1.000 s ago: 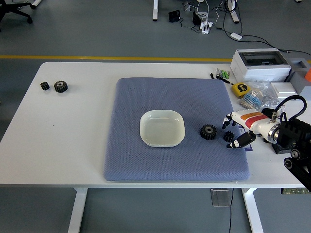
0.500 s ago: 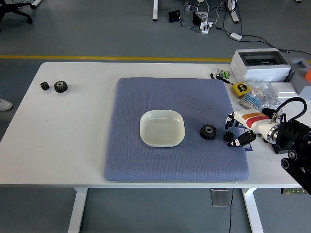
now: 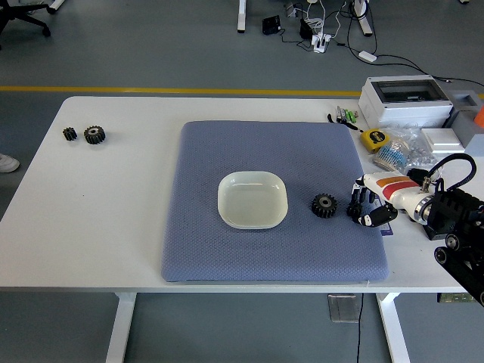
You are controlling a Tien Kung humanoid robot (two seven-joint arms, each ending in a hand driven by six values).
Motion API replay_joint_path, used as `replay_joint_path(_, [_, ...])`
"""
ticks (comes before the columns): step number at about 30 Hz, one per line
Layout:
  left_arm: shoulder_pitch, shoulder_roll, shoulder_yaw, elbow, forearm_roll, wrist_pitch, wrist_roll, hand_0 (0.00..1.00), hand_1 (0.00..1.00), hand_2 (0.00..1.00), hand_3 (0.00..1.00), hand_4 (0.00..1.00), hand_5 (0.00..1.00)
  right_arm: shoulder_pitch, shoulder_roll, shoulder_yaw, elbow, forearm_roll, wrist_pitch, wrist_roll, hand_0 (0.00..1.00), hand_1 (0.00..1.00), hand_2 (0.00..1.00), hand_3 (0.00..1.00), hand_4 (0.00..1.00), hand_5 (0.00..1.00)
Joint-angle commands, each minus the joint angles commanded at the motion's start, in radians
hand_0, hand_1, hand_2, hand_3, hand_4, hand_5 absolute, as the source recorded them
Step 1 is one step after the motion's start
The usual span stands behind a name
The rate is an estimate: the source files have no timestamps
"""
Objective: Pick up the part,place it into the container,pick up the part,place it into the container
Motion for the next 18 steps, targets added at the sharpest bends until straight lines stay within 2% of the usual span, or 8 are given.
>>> replay_joint_path(6, [-0.002, 0.0, -0.001, 0.0, 0.001, 0.0, 0.0, 0.711, 0.671, 0.671, 0.567, 0.603, 0.571, -0.002, 0.0, -0.001, -0.009, -0.001, -0.002, -0.001, 0.158, 0.37, 0.457, 0.513, 0.739, 0.24])
replay_joint_path(7, [-0.002, 0.0, -0.001, 0.0, 0.001, 0.0, 0.0, 0.711, 0.672, 0.672, 0.567, 0.602, 0.569, -0.002, 0.0, 0.0, -0.008, -0.001, -0.001, -0.001, 0.111, 0.274, 0.4, 0.52, 0.786, 0.175])
replay_joint_path(11, [0.0, 0.0, -0.003, 0.0, 0.003, 0.0, 0.001, 0.711, 0.672, 0.672, 0.567, 0.602, 0.569, -0.003, -0.003, 0.005, -0.002, -0.004, 0.004, -0.002, 0.111, 0.274, 0.4, 0.52, 0.786, 0.175])
replay_joint_path(12, [0.0, 0.0, -0.003, 0.0, 0.003, 0.0, 0.001, 0.711, 0.672, 0.672, 0.567, 0.602, 0.568, -0.003, -0.005, 0.008, 0.001, -0.004, 0.005, -0.002, 0.074, 0.239, 0.355, 0.514, 0.821, 0.146])
replay_joint_path(18, [0.001, 0.0, -0.004, 0.0, 0.004, 0.0, 0.001, 0.711, 0.672, 0.672, 0.567, 0.602, 0.568, -0.002, -0.014, 0.03, 0.036, -0.002, 0.003, -0.002, 0.074, 0.239, 0.355, 0.514, 0.821, 0.146])
